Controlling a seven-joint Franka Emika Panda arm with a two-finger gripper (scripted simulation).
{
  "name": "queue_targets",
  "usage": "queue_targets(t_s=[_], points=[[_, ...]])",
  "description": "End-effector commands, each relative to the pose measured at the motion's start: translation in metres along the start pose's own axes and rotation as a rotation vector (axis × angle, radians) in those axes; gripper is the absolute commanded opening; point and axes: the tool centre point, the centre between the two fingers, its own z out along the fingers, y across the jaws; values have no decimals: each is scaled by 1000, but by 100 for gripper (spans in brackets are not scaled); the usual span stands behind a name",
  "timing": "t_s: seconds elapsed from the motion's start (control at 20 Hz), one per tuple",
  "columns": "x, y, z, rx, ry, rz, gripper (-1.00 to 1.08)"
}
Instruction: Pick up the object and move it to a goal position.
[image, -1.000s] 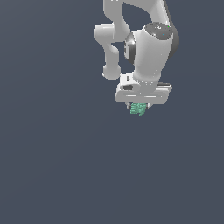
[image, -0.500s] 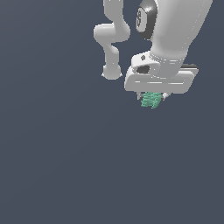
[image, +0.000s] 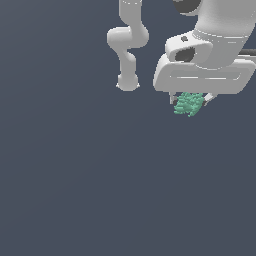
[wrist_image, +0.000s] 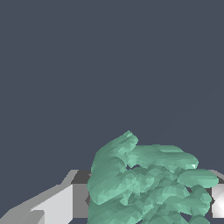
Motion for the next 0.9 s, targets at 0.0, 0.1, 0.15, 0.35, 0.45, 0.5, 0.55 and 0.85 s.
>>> queue_targets(t_s=[0.0,0.1,0.15,0.35,0.45,0.5,0.55,0.85], points=[[5,-4,-12,0,-1,0,-100],[8,-7,-20,0,-1,0,-100],[9,-9,-24,0,-1,0,-100],[14,-13,-34,0,-1,0,-100],[16,-14,-38,0,-1,0,-100],[17,-15,-40,0,-1,0,-100],[17,-15,-41,0,-1,0,-100],[20,-17,-46,0,-1,0,-100]])
